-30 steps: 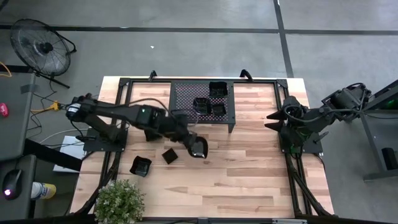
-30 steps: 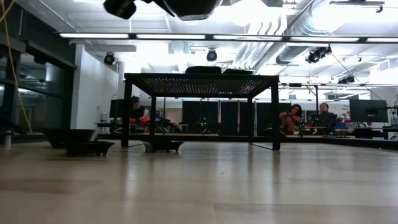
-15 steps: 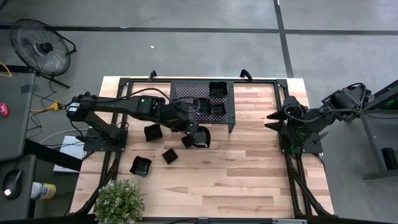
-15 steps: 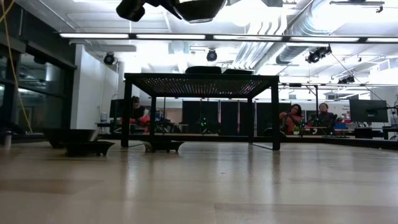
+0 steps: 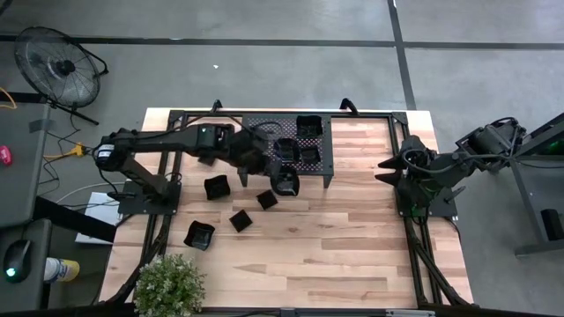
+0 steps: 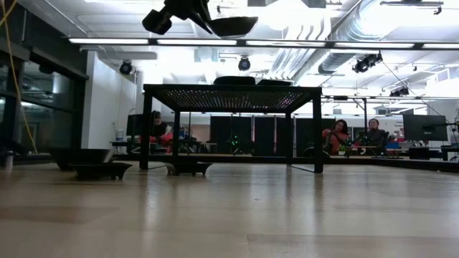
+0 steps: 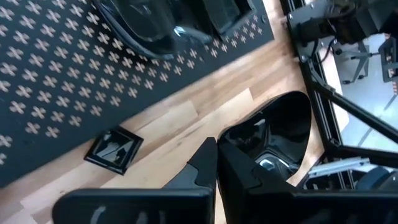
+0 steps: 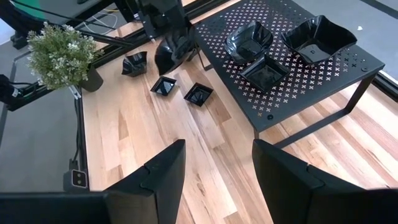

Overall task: Pick & Place Mini shaped plates
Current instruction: Stack the black leaf-shaped plate on top of the other black leaf-shaped plates on the shelf

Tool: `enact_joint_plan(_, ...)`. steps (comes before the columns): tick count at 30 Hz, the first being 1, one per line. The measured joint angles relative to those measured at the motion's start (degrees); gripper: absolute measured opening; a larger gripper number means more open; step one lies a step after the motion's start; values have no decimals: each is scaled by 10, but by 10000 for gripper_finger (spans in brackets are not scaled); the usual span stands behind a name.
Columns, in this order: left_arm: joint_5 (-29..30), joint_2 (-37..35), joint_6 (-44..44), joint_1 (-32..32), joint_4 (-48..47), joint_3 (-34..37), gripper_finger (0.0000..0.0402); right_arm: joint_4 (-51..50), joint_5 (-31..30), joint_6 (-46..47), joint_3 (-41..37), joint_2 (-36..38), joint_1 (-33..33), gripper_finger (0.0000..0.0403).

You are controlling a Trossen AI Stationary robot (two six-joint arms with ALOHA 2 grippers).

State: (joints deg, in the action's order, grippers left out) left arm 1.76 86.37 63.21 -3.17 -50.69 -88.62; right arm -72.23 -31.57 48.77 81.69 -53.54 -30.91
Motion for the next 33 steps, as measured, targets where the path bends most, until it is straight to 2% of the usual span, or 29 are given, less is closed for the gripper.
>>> enact_joint_plan(21,-14,0,-28,-125,2,0,0,0,-8,-9,0,0,0,181)
enact_joint_plan(33,-72,38,-64,-188,13,1,0,0,-21,-10,0,0,0,181)
